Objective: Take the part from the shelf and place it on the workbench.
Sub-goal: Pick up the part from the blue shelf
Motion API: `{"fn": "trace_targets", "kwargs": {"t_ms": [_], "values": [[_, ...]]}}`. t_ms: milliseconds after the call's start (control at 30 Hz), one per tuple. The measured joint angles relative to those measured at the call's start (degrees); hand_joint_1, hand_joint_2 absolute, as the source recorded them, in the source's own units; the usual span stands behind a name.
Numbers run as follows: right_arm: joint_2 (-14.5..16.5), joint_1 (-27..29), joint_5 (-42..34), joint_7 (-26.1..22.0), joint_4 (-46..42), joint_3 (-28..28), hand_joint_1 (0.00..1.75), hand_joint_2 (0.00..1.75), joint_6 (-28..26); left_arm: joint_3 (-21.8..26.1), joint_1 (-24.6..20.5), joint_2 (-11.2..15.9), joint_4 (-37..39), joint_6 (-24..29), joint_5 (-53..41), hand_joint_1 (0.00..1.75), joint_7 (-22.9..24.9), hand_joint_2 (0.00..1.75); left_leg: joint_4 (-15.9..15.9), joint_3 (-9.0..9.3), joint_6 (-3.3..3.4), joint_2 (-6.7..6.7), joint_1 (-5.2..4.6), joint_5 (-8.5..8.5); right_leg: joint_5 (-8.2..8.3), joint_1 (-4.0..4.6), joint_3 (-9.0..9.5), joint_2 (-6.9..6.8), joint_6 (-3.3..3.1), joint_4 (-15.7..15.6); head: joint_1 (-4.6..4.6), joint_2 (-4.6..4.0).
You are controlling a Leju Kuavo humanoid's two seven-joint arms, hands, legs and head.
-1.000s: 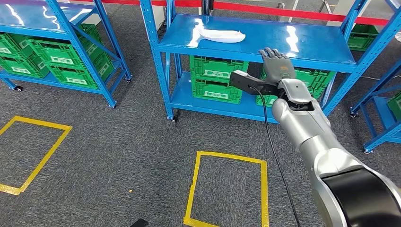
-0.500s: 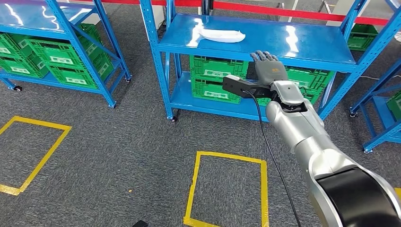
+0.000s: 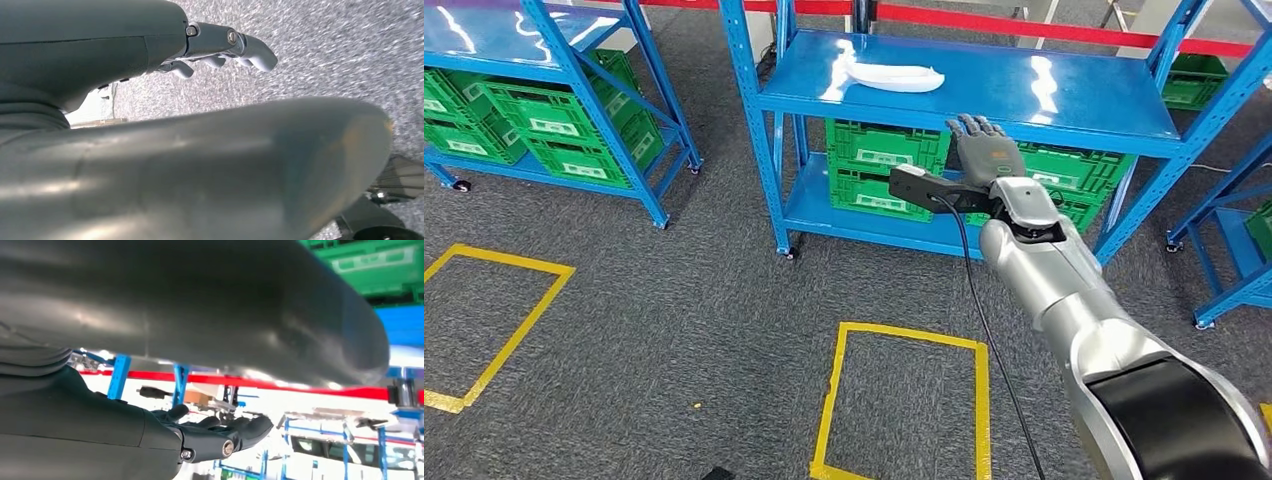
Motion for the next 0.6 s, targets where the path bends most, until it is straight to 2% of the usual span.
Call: {"fn": "trace_targets", "kwargs": {"t_ms": [100,167,200,267,300,333,367,400,433,467,500,600], "values": [[0.0,0.1,-0.1,0.1,0.1,0.0,0.0,0.0,-0.1,0.0,0.0,0.0,0.0,0.0,0.0,0.0,0.0,0.0,-0.2,0.04,-0.94,-0.06,0.08,-0.12,-0.2,0.14,0.08,0.06,-1.26,-0.1,-0.11,0.0],[0.0,0.0,-0.1,0.0,0.1,0.0,0.0,0.0,-0.2,0.0,0.0,0.0,0.0,0.0,0.0,0.0,0.0,0.0,2.4,-1.21,-1.42,0.6,0.08,-1.46,-0.32,-0.09,0.61,-0.04,-2.01,-0.4,-0.32,0.0],[0.1,0.0,-0.1,0.0,0.1,0.0,0.0,0.0,-0.2,0.0,-0.1,0.0,0.0,0.0,0.0,0.0,0.0,0.0,5.5,-2.86,-1.57,1.02,0.07,-2.68,-0.47,-0.11,0.89,-0.12,-2.31,-0.4,-0.45,0.0],[0.1,0.2,-0.1,0.0,0.2,0.0,0.0,0.0,-0.2,0.0,-0.2,0.0,0.0,0.0,0.0,0.0,0.0,0.0,13.2,-7.45,-1.75,1.48,0.05,-4.86,-0.81,0.04,1.26,-0.26,-2.7,-0.4,-0.63,0.0],[0.1,0.3,-0.1,0.0,0.3,0.0,0.0,0.0,-0.2,0.0,-0.1,0.0,0.0,0.0,0.0,0.0,0.0,0.0,15.6,-9.19,-1.73,1.53,0.05,-4.91,-0.98,0.12,1.43,-0.29,-2.8,-0.4,-0.64,0.0],[0.1,0.3,-0.1,0.0,0.4,0.1,0.0,0.0,-0.2,0.0,0.0,0.0,0.0,0.0,0.0,0.0,0.0,0.0,15.9,-9.99,-1.63,1.54,0.04,-3.76,-1.18,0.17,1.66,-0.29,-2.81,-0.4,-0.64,0.0],[0.1,0.3,-0.2,0.0,0.4,0.1,0.0,0.0,-0.2,0.0,0.1,0.0,0.0,0.0,-0.1,0.0,0.0,0.0,13.9,-9.64,-1.45,1.55,0.01,-1.68,-1.42,0.21,1.98,-0.28,-2.77,-0.4,-0.64,0.0],[0.1,0.3,-0.2,0.1,0.5,0.2,0.0,0.0,-0.2,0.0,0.1,0.1,0.0,0.0,-0.1,0.0,0.0,0.0,10.1,-8.26,-1.17,1.61,-0.03,0.93,-1.7,0.21,2.37,-0.28,-2.65,-0.4,-0.64,0.0],[0.1,0.2,-0.3,0.1,0.5,0.3,0.0,0.0,-0.2,0.0,0.1,0.1,0.0,0.0,-0.2,0.0,0.0,0.0,6.2,-6.63,-0.91,1.72,-0.2,2.85,-2.01,0.29,2.71,-0.27,-2.43,-0.4,-0.64,0.0],[0.1,0.1,-0.3,0.1,0.5,0.4,0.0,0.0,-0.2,0.0,0.0,0.1,0.0,0.0,-0.3,0.0,0.1,0.0,2.9,-5.11,-0.65,1.83,-0.38,3.87,-2.27,0.37,2.92,-0.26,-2.15,-0.4,-0.63,0.0],[0.0,0.0,-0.4,0.1,0.5,0.4,0.0,0.0,-0.2,0.0,-0.1,0.1,0.0,0.0,-0.4,0.0,0.1,0.0,0.9,-4.13,-0.4,1.93,-0.56,4.12,-2.44,0.44,3.03,-0.28,-1.83,-0.5,-0.62,0.0],[-0.2,0.0,-0.7,0.2,0.5,0.5,0.0,0.0,-0.3,0.0,-0.2,0.1,0.0,-0.1,-0.6,0.0,0.1,0.0,-0.4,-3.22,0.73,1.84,-0.64,3.26,-2.11,0.49,3.15,-0.38,-0.66,0.0,-0.56,0.0]]}}
